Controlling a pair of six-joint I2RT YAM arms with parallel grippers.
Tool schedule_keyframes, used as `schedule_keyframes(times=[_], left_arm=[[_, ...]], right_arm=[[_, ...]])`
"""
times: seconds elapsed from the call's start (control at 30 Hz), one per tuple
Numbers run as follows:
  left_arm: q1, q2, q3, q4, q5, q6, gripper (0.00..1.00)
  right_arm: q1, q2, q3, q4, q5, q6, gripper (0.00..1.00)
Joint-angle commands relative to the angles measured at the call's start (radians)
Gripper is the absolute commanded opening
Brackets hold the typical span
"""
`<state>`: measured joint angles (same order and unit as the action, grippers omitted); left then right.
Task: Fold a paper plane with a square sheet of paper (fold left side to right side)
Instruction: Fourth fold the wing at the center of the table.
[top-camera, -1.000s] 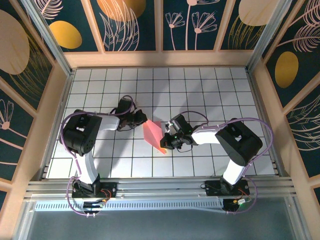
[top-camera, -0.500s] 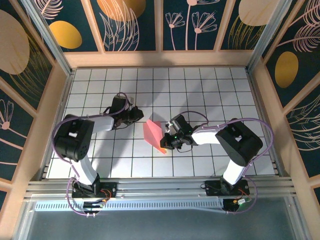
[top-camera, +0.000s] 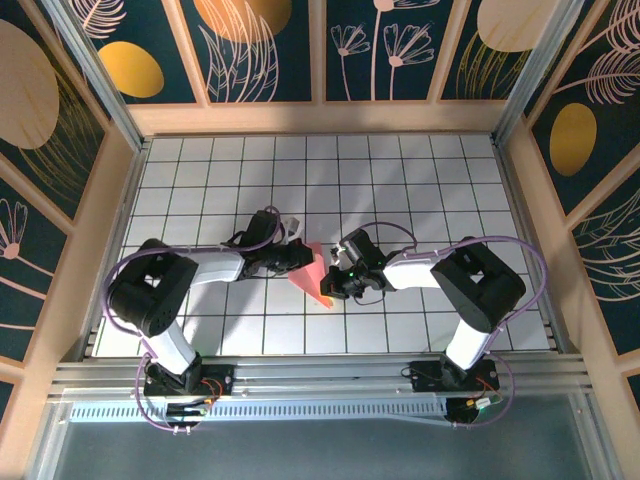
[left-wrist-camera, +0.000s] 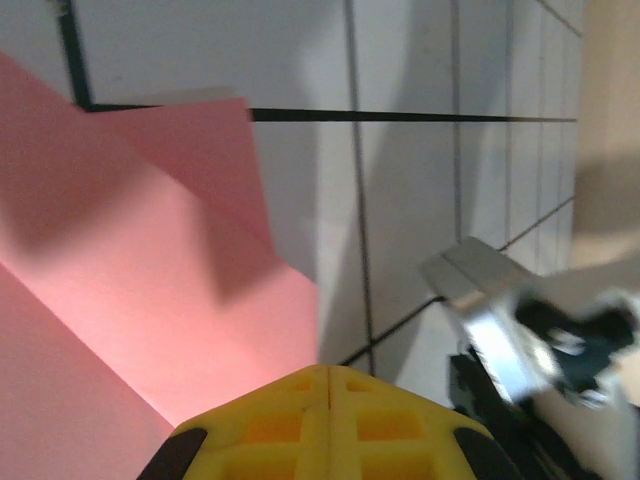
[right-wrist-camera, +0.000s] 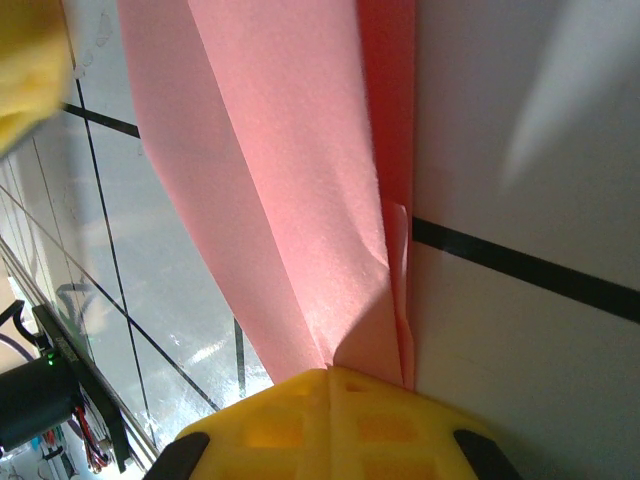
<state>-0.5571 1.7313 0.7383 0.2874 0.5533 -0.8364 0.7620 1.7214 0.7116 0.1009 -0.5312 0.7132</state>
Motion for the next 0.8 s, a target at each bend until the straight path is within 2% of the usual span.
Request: schedule_keyframes(times=[0.0, 0.4, 0.6, 0.77], left_arm=[[0.003, 0.064, 0.038, 0.0, 0.011, -0.015, 0.01], [0.003, 0.126, 0.01, -0.042, -0.103, -0.071, 0.0], [0.003, 0.135, 0.013, -0.063, -0.113, -0.061, 0.0], [0.003, 0.13, 0.018, -0.074, -0.115, -0.048, 0.0]], right_arm=[[0.015, 0.047, -0.04, -0.169, 0.103, 0.001, 0.0], [0.017, -0.01, -0.012, -0.137, 0.052, 0.005, 0.0], [0.015, -0.088, 0.023, 0.033, -0.066, 0.123, 0.0], [0.02, -0.041, 0.083, 0.004, -0.012, 0.093, 0.0]])
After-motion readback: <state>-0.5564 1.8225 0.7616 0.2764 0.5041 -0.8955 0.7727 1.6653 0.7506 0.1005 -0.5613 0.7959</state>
